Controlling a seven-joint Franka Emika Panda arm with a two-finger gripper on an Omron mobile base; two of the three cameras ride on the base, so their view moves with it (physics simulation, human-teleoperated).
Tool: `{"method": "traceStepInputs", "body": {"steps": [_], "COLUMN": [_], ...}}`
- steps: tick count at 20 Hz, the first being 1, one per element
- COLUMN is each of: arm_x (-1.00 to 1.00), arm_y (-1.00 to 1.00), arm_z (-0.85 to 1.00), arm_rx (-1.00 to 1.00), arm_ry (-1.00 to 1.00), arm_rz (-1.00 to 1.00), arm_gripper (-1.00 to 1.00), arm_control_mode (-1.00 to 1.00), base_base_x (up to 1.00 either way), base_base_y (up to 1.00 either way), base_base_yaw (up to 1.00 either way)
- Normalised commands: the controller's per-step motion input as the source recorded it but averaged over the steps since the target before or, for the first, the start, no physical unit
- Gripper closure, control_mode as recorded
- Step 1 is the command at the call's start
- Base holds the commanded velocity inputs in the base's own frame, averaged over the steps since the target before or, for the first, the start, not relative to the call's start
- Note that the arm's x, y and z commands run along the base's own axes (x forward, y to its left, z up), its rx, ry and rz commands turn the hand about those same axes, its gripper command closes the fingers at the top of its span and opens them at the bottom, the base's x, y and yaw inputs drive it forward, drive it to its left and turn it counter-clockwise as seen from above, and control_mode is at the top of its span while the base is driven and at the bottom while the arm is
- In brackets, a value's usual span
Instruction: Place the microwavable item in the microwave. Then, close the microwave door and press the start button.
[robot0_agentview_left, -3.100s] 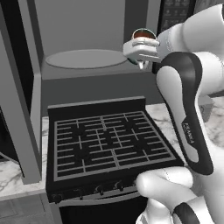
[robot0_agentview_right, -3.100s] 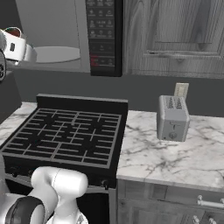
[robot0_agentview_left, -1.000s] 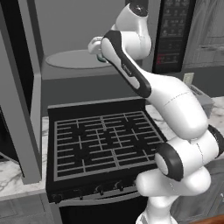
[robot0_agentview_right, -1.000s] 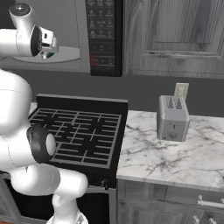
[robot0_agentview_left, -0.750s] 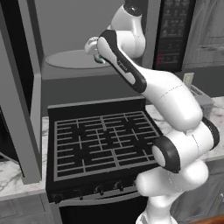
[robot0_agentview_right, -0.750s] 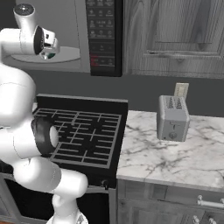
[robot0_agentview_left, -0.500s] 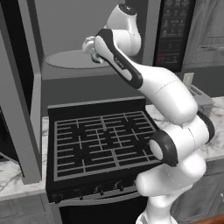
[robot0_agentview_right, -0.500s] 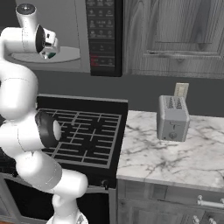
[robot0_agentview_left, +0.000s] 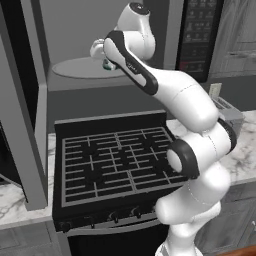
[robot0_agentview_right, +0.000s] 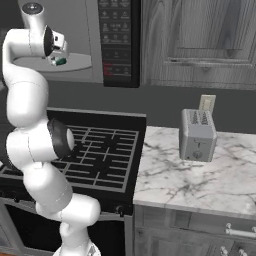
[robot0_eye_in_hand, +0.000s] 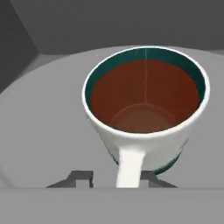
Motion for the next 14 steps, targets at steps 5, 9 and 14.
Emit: {"method": "traceStepInputs", "body": {"steps": [5, 9, 14], "arm_x": [0.02, -0.28, -0.68], "arm_y": [0.00, 0.00, 0.00], "arm_z": [0.00, 0.00, 0.00], "arm_rx": [0.00, 0.00, 0.00], "arm_ry": [-0.09, -0.22, -0.28], "arm_rz": [0.01, 0.00, 0.00], "arm_gripper": [-1.00, -1.00, -1.00], "arm_control_mode": [-1.00, -1.00, -1.00], "base_base_x": [0.00, 0.00, 0.00], "base_base_y": [0.00, 0.00, 0.00], "base_base_yaw": [0.00, 0.00, 0.00]}}
